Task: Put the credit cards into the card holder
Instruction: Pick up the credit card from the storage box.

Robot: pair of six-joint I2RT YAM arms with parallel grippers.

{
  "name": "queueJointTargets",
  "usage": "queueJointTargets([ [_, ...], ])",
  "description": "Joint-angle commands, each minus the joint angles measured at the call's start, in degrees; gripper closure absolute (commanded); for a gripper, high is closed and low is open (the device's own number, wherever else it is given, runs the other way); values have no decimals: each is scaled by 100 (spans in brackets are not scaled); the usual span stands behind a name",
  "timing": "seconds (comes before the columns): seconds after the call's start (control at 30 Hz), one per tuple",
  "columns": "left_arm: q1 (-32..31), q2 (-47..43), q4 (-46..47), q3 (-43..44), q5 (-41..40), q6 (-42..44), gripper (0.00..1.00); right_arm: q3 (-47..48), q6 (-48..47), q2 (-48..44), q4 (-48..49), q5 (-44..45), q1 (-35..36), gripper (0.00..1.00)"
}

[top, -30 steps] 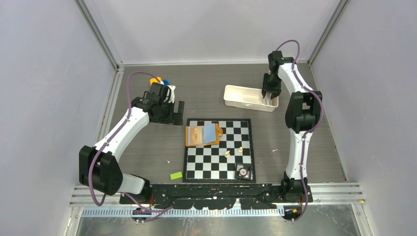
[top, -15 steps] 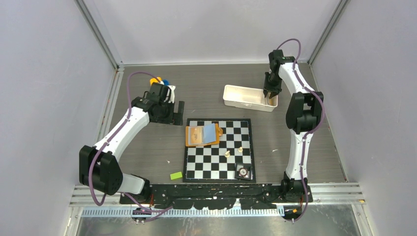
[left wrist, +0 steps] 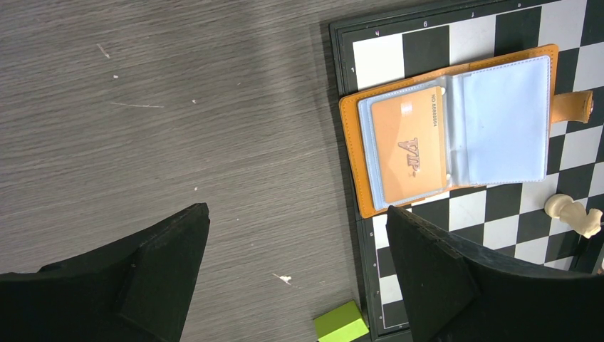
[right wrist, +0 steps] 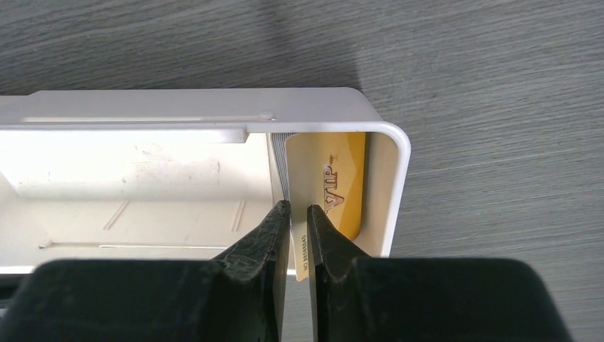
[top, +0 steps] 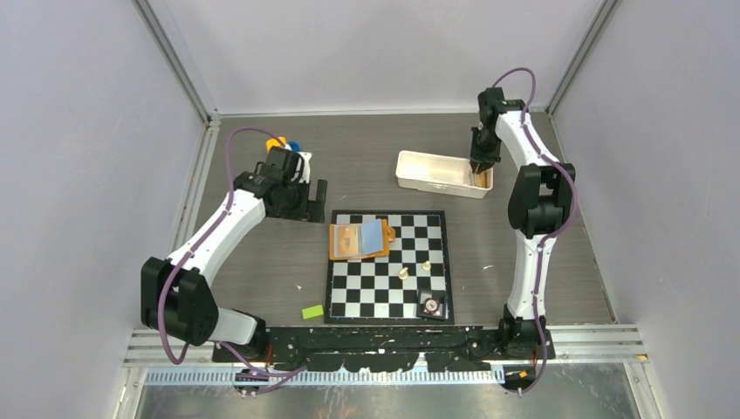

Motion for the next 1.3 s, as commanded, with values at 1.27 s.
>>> queueJointTargets([
  [1.27, 30, -332, 97, -23, 231, -12, 4, -608, -59, -2094, 433, 557, -9, 100],
])
